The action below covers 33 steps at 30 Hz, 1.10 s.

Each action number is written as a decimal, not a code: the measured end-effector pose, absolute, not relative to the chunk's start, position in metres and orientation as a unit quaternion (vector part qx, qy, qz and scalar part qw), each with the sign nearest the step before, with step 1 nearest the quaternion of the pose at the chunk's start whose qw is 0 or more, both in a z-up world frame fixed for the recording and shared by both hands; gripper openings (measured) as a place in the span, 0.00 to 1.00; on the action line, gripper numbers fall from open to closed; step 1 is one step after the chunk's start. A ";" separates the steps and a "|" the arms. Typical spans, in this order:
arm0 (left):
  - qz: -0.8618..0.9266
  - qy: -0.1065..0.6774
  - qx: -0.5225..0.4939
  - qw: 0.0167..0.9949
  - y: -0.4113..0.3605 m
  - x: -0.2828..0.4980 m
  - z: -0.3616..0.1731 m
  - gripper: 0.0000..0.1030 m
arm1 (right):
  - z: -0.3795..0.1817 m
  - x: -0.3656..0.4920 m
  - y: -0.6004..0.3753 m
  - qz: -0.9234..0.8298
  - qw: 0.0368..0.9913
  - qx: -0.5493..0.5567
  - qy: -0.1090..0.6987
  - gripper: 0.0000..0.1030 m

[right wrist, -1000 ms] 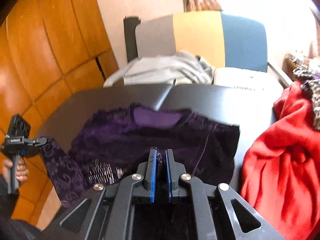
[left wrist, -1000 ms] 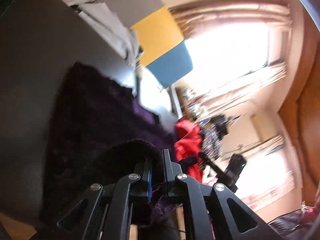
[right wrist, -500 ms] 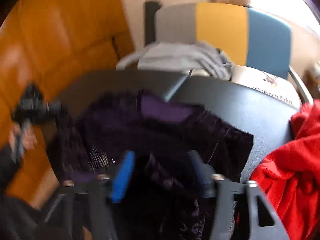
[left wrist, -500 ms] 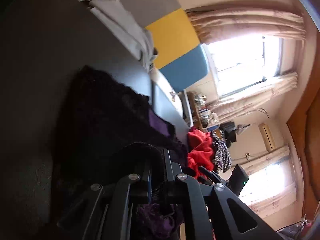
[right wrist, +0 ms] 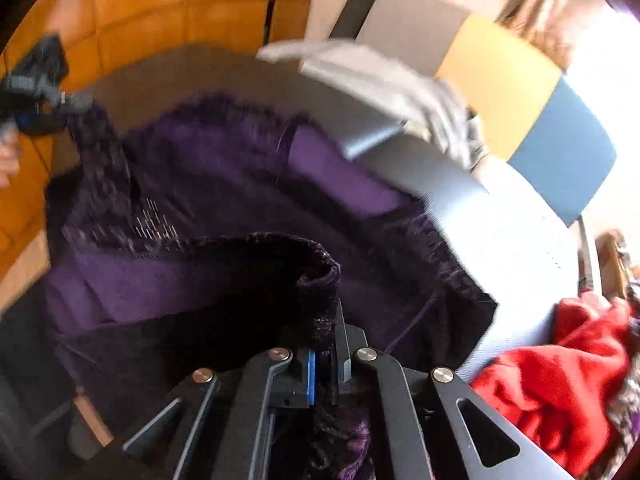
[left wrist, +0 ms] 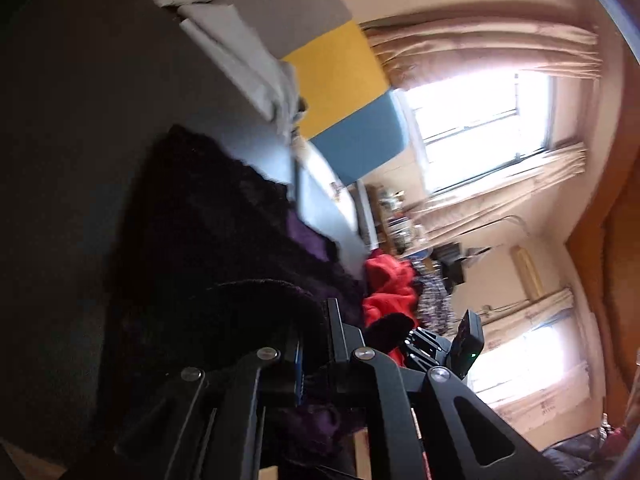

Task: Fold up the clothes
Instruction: 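Lay the held edge back down and release with the right gripper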

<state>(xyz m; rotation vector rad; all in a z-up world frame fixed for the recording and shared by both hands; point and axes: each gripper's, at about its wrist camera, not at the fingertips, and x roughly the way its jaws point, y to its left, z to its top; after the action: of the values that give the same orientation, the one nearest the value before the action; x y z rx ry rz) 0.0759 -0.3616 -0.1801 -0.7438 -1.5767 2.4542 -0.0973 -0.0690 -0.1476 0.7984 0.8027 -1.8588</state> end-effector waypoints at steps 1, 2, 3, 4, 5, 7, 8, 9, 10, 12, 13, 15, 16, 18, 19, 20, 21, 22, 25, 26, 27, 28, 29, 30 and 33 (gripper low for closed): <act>0.815 -0.526 -0.233 0.070 -0.363 0.080 -0.175 0.06 | -0.135 -0.094 -0.064 -0.766 0.463 0.317 0.314 0.05; 0.817 -0.528 -0.220 0.074 -0.365 0.083 -0.169 0.07 | -0.121 -0.092 -0.057 -0.777 0.460 0.307 0.301 0.05; 0.818 -0.531 -0.207 0.078 -0.368 0.085 -0.164 0.06 | -0.106 -0.092 -0.050 -0.790 0.455 0.295 0.286 0.05; 0.820 -0.533 -0.195 0.080 -0.370 0.085 -0.159 0.06 | -0.093 -0.093 -0.046 -0.799 0.452 0.288 0.273 0.05; 0.821 -0.535 -0.183 0.081 -0.372 0.085 -0.154 0.06 | -0.083 -0.098 -0.042 -0.808 0.449 0.284 0.255 0.05; 0.825 -0.534 -0.167 0.079 -0.379 0.080 -0.146 0.06 | -0.065 -0.110 -0.034 -0.822 0.445 0.282 0.216 0.05; 0.827 -0.533 -0.162 0.074 -0.385 0.076 -0.143 0.06 | -0.061 -0.120 -0.034 -0.826 0.442 0.286 0.198 0.05; 0.826 -0.535 -0.162 0.067 -0.391 0.068 -0.143 0.06 | -0.061 -0.134 -0.034 -0.830 0.437 0.297 0.177 0.05; 0.824 -0.539 -0.164 0.056 -0.399 0.059 -0.145 0.07 | -0.064 -0.150 -0.033 -0.833 0.431 0.310 0.153 0.05; 0.814 -0.552 -0.178 0.031 -0.413 0.041 -0.157 0.06 | -0.086 -0.190 -0.033 -0.829 0.416 0.360 0.097 0.05; 0.806 -0.559 -0.193 0.013 -0.422 0.028 -0.168 0.06 | -0.105 -0.211 -0.034 -0.823 0.405 0.392 0.070 0.05; 0.788 -0.571 -0.228 -0.020 -0.434 0.005 -0.193 0.08 | -0.141 -0.247 -0.036 -0.807 0.384 0.448 0.024 0.10; 0.779 -0.577 -0.244 -0.036 -0.440 -0.006 -0.205 0.14 | -0.158 -0.258 -0.037 -0.800 0.374 0.470 0.006 0.10; 0.766 -0.585 -0.260 -0.055 -0.446 -0.017 -0.221 0.16 | -0.191 -0.274 -0.036 -0.787 0.354 0.504 -0.024 0.17; 0.764 -0.585 -0.265 -0.062 -0.448 -0.018 -0.225 0.18 | -0.200 -0.276 -0.036 -0.786 0.349 0.509 -0.029 0.18; 0.764 -0.583 -0.268 -0.070 -0.450 -0.019 -0.227 0.22 | -0.209 -0.277 -0.033 -0.786 0.342 0.514 -0.035 0.21; 0.765 -0.581 -0.269 -0.074 -0.451 -0.017 -0.228 0.22 | -0.213 -0.276 -0.031 -0.786 0.339 0.515 -0.042 0.28; 0.767 -0.579 -0.267 -0.075 -0.452 -0.014 -0.227 0.22 | -0.215 -0.274 -0.028 -0.787 0.338 0.513 -0.048 0.30; 0.783 -0.553 -0.269 -0.091 -0.446 -0.001 -0.218 0.26 | -0.200 -0.258 -0.021 -0.813 0.336 0.474 -0.035 0.45; 0.789 -0.543 -0.270 -0.097 -0.444 0.003 -0.215 0.27 | -0.192 -0.251 -0.020 -0.819 0.342 0.460 -0.029 0.64; 0.794 -0.531 -0.277 -0.104 -0.439 0.009 -0.214 0.27 | -0.187 -0.246 -0.023 -0.821 0.355 0.447 -0.024 0.80; 0.800 -0.514 -0.290 -0.111 -0.433 0.016 -0.213 0.28 | -0.183 -0.239 -0.027 -0.818 0.373 0.437 -0.018 0.85; 0.806 -0.493 -0.305 -0.118 -0.426 0.022 -0.213 0.29 | -0.178 -0.230 -0.032 -0.815 0.391 0.428 -0.010 0.90; 0.812 -0.473 -0.319 -0.126 -0.420 0.028 -0.213 0.29 | -0.175 -0.219 -0.037 -0.812 0.404 0.421 0.000 0.95; 0.831 -0.373 -0.380 -0.160 -0.382 0.040 -0.218 0.29 | -0.180 -0.182 -0.053 -0.803 0.429 0.412 0.026 1.00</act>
<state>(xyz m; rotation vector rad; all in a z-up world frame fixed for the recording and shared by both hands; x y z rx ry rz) 0.0401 -0.3816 -0.2184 -1.3352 -1.3086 2.9160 -0.1823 -0.0530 -0.1799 1.0285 0.0640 -2.0057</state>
